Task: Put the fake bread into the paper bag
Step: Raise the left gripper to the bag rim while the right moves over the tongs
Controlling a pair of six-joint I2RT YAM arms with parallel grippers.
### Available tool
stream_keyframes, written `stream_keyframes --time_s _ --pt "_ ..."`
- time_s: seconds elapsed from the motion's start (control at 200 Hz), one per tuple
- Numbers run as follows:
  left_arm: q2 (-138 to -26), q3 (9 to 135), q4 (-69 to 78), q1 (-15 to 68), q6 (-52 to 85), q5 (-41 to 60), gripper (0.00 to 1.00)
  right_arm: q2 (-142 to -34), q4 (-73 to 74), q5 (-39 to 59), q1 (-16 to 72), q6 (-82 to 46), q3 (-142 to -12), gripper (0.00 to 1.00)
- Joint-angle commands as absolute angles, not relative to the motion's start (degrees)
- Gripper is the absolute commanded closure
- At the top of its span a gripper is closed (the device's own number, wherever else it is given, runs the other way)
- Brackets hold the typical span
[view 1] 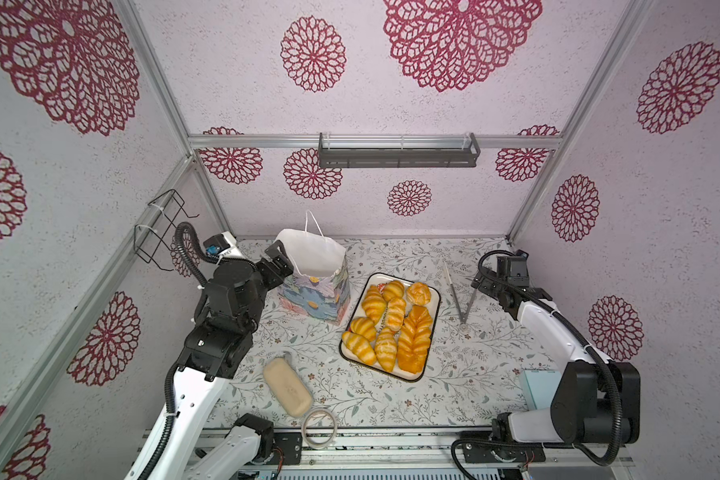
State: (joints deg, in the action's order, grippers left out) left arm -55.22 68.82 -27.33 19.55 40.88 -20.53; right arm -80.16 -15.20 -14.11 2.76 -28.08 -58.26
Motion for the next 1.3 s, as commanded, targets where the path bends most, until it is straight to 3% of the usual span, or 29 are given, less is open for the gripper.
stream_keyframes --time_s 0.0,0.555,0.625,0.796,1.036,1.206,1.296 --pt "-59.68 70.74 -35.81 22.33 46.32 -18.64 0.03 -78.83 -16.64 -12.53 3.69 -26.83 -59.08 0.01" --pt "-67.23 71.28 -37.88 24.03 49.18 -17.88 0.01 -79.55 -18.16 -8.51 5.27 -24.08 -59.6 0.01" --pt "-67.32 71.06 -37.57 22.95 48.98 -16.89 0.08 -79.54 -18.19 -8.5 5.34 -24.17 -59.57 0.01" --pt "-66.13 68.76 -34.93 19.45 49.35 -12.64 0.43 -79.29 -18.24 -8.7 5.8 -24.28 -59.26 0.02" --pt "-65.4 68.33 -35.15 14.71 47.46 -7.63 0.7 -78.4 -18.23 -8.99 6.38 -24.6 -58.47 0.02" --pt "-65.19 68.64 -34.8 9.97 44.82 -3.71 1.0 -78.13 -18.06 -9.48 6.94 -24.92 -57.66 0.02" --pt "-66.18 69.14 -34.41 7.69 43.42 -0.55 1.0 -78.61 -18.63 -9.73 6.94 -25.18 -57.65 0.02"
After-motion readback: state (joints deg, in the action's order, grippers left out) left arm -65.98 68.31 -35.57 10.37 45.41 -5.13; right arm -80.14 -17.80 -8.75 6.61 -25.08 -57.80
